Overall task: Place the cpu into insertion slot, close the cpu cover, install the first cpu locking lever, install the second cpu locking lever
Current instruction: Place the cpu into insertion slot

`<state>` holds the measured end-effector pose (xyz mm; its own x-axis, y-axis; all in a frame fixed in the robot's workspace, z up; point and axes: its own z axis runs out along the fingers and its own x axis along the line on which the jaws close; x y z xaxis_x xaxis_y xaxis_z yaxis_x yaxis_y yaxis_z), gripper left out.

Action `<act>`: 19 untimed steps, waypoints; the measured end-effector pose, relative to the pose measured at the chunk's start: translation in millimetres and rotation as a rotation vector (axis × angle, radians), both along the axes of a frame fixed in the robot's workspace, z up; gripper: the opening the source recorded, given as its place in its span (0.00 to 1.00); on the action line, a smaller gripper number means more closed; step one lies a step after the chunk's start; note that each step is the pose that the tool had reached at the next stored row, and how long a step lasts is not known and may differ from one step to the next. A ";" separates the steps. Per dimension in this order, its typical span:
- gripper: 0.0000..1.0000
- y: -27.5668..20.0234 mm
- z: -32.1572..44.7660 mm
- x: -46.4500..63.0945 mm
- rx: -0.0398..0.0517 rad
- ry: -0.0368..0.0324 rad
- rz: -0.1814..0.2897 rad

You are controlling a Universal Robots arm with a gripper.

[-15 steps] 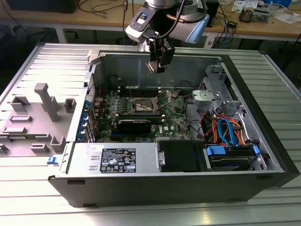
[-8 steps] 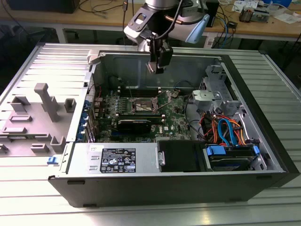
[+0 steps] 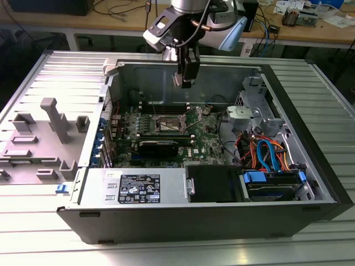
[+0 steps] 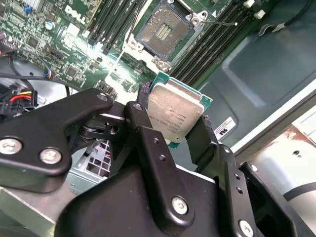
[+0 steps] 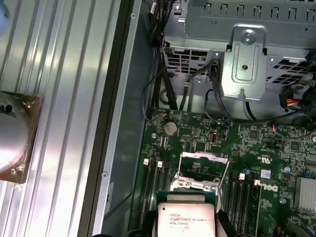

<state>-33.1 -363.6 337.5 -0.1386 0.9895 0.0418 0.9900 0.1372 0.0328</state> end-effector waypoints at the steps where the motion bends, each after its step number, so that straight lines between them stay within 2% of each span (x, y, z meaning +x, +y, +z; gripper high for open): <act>1: 0.55 -0.2 -0.2 -0.1 0.0001 0.0000 -0.002; 6: 0.55 -1.1 -0.9 -2.4 0.0000 0.0001 -0.014; 9: 0.55 -1.0 -2.6 -2.5 0.0000 0.0084 -0.087; 15: 0.55 -2.3 -5.9 -2.6 -0.0001 0.0127 -0.129; 19: 0.55 -2.3 -6.2 -2.5 0.0000 0.0145 -0.136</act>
<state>-35.7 -365.9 331.3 -0.0022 0.9991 0.0428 0.9998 0.0014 0.0184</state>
